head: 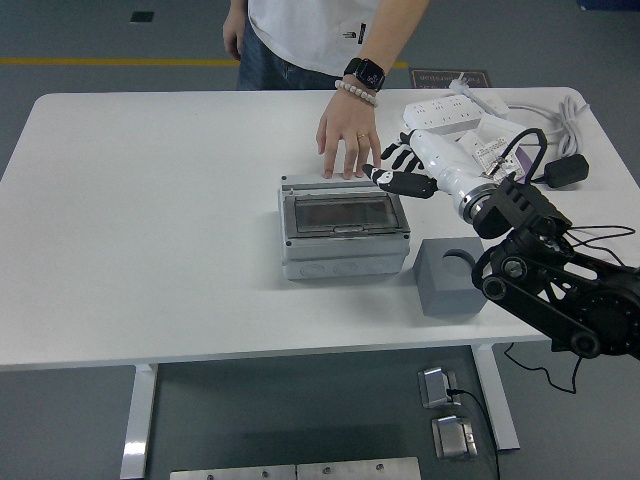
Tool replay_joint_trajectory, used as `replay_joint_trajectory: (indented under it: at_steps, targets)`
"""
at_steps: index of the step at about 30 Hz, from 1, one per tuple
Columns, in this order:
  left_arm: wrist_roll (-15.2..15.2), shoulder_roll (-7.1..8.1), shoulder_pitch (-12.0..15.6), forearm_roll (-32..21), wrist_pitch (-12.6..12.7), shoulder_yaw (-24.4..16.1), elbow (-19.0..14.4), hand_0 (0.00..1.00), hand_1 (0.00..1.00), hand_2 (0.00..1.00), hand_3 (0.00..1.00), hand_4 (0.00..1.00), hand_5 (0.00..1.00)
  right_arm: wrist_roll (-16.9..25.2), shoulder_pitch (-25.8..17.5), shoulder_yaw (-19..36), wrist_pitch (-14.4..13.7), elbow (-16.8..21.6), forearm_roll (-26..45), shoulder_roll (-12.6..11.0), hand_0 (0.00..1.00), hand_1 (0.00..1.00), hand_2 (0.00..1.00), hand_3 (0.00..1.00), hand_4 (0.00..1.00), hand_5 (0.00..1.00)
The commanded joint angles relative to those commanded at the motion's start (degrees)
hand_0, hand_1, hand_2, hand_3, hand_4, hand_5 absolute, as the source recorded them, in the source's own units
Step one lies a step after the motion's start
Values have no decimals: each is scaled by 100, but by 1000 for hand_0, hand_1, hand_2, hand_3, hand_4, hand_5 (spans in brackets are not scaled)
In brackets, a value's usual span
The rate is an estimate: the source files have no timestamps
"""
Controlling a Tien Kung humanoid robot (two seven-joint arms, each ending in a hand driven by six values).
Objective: Fetch the battery,place it into the box,close the lid of the box
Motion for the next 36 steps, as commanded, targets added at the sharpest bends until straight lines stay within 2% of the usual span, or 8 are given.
replay_joint_trajectory:
  at_steps: [3,7,15,18,22,29,33,36]
  targets:
    - [-2,-12,7,-1,1,1,0,386,596,527,502,2,2,239,-316,434,-166,-39,-38,32,562,510,574,659,757,719]
    - [-1,-27,25,9,6,-11,0,386,596,527,502,2,2,708,-716,1040,-595,-133,65,130,562,510,574,659,757,719]
    - [7,-45,68,45,21,-61,0,386,598,528,501,2,2,1925,-1223,2119,-1567,-380,1087,434,572,511,574,648,764,718]
    - [4,-51,75,40,26,-63,0,386,598,528,501,2,2,2516,-1403,2441,-1800,-459,1645,496,572,511,574,648,764,718]
    - [-2,-40,80,41,28,-67,0,386,598,529,502,2,2,3301,-1700,2679,-1811,-515,2484,560,585,519,576,651,769,714]
    - [-12,-20,83,43,17,-62,0,386,599,530,503,2,2,4593,-2267,2867,-1379,-688,4064,626,594,536,588,653,773,718]
    - [-12,-8,79,47,7,-58,0,386,599,531,503,2,2,5084,-2458,2910,-1188,-767,4757,651,607,557,601,660,788,752]
    - [-11,5,70,54,1,-51,0,386,599,531,503,2,2,5305,-2536,2950,-1080,-801,5202,695,607,557,601,660,788,752]
